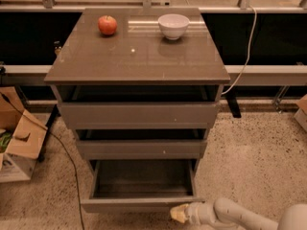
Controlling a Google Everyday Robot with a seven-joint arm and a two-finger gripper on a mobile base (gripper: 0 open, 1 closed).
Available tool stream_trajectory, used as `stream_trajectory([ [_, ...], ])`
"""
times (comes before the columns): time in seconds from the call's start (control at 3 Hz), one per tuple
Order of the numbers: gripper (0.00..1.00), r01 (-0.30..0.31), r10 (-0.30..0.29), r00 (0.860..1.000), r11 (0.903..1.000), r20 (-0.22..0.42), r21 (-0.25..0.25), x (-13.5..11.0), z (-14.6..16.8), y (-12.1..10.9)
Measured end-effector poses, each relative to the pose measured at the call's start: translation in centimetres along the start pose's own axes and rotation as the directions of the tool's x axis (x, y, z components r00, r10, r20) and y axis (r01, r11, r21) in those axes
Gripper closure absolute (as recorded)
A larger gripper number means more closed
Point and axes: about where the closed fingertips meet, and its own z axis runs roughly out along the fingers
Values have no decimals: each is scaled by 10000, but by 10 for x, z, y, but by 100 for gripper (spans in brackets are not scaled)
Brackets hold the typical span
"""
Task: Close bottom drawer
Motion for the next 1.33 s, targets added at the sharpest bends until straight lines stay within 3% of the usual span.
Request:
stream_trajectory([
  [0.33, 100, 1, -1, 10000, 10000, 1, 0, 0, 0, 0],
  [0.67, 97, 804, -777, 9922, 9965, 976, -242, -47, 35, -17],
  [1.0, 75, 963, -925, 9889, 9950, 1167, -272, -55, 41, -19],
  [1.33, 52, 1415, -1343, 9765, 9894, 1687, -316, -84, 57, -29],
])
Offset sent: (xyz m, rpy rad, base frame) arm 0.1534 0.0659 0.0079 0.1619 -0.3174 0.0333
